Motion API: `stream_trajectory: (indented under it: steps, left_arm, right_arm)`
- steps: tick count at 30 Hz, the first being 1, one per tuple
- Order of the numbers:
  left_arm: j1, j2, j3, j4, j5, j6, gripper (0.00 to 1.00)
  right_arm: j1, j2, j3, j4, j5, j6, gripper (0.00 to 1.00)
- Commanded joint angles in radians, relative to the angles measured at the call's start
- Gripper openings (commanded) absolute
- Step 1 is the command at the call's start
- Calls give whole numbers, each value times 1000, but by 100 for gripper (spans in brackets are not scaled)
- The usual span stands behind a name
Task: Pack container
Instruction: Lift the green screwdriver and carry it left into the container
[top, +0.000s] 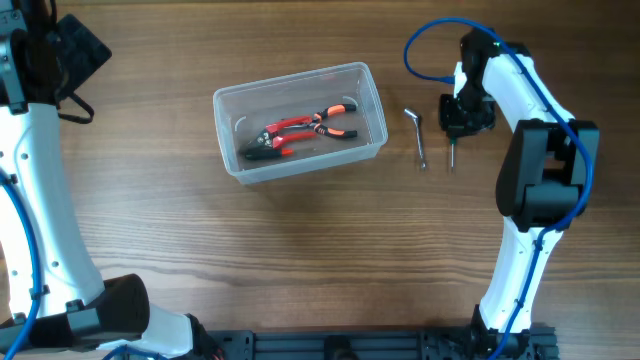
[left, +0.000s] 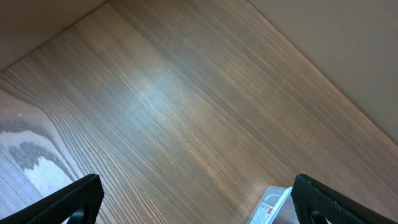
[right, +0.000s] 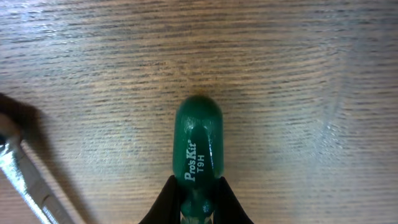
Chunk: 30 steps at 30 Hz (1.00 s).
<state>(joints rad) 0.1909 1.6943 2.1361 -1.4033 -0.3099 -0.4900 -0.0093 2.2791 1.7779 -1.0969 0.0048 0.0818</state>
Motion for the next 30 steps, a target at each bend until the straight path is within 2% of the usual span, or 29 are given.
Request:
stream_trajectory:
  steps: [1,8,12,16,21,26,30]
  left_arm:
    - [4,6,11,-1,-8,19,100]
    - [4,6,11,-1,-8,19,100]
    - [4,6,11,-1,-8,19,100]
    - [4,6,11,-1,-8,19,100]
    - [4,6,11,-1,-8,19,100]
    - [4,6,11,-1,-8,19,100]
    - [4,6,11,-1,-8,19,100]
  right_arm:
    - [1,-88,110,-28,17,0,4]
    - [69,-318,257,-63,-99,-51,5]
    - [185,-482,267,39,-231,-248,4]
    - [336,-568,267,113,-331,-537,4]
    - [484,-542,240,92,-409,-852,4]
    - [557,-439,209,-16,-418,-1217,4]
    - [562,-284,209,-23,-379,-1292,4]
